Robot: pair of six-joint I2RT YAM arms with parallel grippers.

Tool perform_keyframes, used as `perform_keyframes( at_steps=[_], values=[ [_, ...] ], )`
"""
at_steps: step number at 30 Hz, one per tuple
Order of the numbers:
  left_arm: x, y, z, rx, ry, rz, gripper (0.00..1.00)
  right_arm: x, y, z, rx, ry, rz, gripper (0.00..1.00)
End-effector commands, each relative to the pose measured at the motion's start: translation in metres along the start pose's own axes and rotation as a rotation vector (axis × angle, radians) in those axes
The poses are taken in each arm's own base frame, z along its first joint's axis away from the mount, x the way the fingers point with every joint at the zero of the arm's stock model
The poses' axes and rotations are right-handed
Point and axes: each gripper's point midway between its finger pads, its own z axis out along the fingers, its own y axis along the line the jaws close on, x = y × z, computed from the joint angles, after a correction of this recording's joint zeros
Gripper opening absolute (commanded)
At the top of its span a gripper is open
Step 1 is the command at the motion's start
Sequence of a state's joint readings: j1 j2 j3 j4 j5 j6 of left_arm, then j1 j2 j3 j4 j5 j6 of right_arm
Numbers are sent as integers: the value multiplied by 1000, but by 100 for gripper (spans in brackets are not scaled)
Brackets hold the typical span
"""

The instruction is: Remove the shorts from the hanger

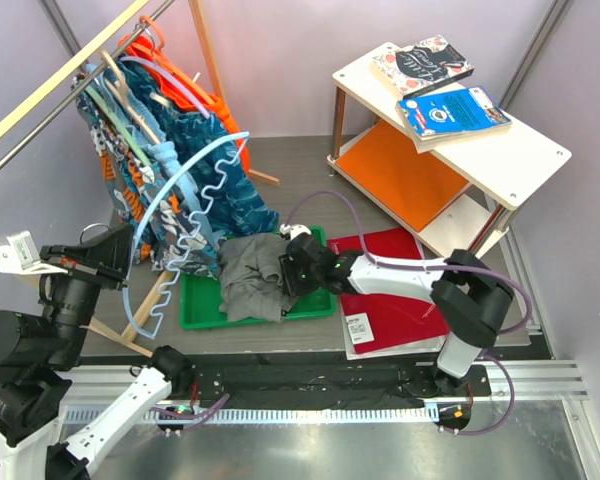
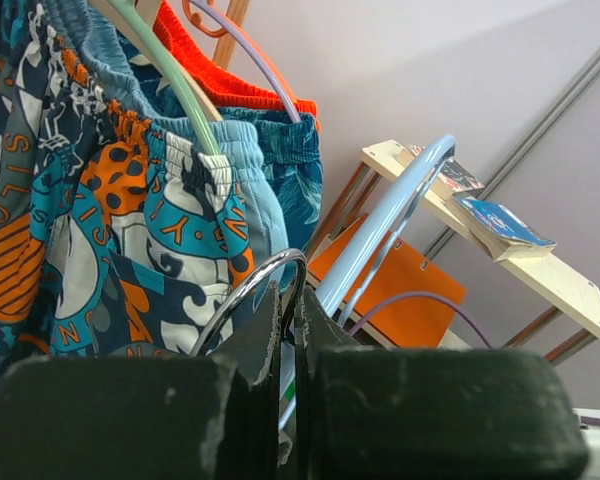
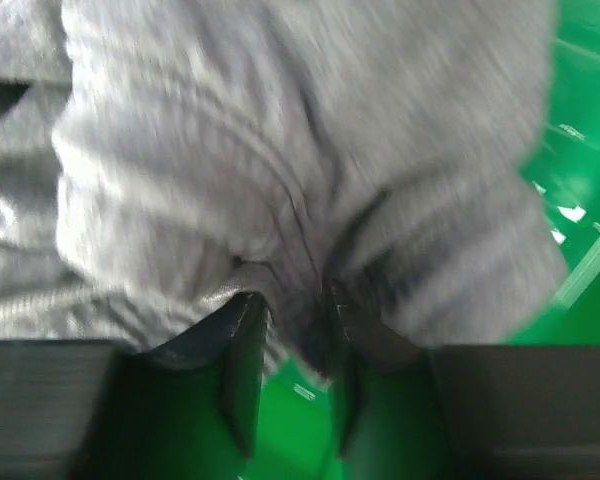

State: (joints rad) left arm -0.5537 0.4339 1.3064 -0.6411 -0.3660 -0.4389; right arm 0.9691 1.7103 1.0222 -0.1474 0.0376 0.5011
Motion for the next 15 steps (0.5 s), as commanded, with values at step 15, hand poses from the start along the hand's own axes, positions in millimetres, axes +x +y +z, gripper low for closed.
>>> perform_keyframes(
  at_steps=[15],
  values=[
    [-5,-7,-2,24,17,10,0,-20,136,-50,-455,-86,51,60]
  ],
)
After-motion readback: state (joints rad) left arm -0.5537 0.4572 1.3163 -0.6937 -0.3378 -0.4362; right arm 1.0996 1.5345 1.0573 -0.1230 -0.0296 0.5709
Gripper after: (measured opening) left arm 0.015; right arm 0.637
